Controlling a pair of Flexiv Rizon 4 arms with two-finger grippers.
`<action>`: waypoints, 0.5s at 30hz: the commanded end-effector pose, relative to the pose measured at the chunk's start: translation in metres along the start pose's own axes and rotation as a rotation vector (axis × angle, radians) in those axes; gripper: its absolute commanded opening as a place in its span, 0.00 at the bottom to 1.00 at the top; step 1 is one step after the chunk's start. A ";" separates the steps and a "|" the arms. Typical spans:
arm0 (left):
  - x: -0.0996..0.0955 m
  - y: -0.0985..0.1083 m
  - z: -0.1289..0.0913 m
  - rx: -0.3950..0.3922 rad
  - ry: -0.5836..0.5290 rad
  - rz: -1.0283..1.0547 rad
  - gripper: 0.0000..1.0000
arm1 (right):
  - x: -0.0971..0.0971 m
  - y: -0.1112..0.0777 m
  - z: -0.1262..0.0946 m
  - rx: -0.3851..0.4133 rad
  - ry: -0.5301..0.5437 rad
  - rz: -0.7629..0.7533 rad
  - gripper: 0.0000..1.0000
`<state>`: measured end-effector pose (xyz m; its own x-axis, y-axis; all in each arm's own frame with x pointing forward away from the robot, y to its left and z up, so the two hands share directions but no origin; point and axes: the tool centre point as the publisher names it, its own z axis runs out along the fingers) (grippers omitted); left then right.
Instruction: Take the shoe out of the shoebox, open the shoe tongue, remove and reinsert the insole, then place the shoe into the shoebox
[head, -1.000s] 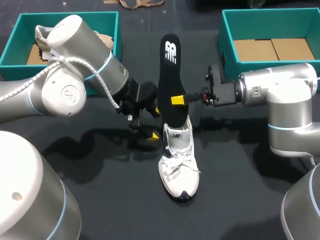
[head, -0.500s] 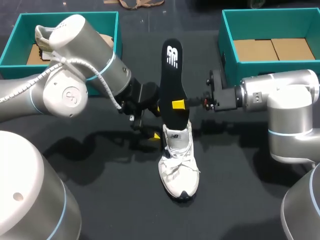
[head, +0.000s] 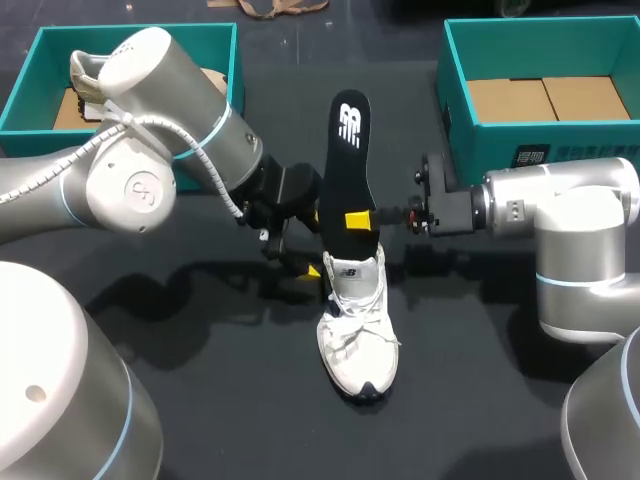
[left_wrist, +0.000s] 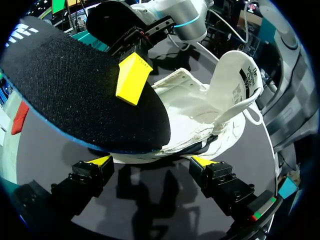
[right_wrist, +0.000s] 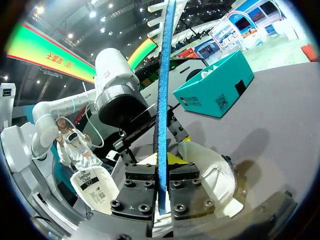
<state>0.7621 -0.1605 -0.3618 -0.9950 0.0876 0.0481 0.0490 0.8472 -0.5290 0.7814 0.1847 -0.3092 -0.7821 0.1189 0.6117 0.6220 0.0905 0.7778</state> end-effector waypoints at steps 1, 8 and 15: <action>0.000 0.000 0.000 -0.001 0.001 0.001 1.00 | 0.001 -0.002 0.002 0.002 -0.003 0.000 0.00; 0.000 0.000 0.000 -0.001 0.001 0.001 1.00 | 0.002 -0.012 -0.002 -0.038 0.012 -0.021 0.00; 0.000 0.000 0.000 -0.001 0.001 0.001 1.00 | 0.003 -0.033 -0.005 -0.076 0.013 -0.022 0.00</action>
<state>0.7621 -0.1605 -0.3618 -0.9950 0.0876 0.0482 0.0489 0.8472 -0.5290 0.7680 0.1775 -0.3241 -0.7968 0.0993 0.5961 0.6017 0.0390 0.7978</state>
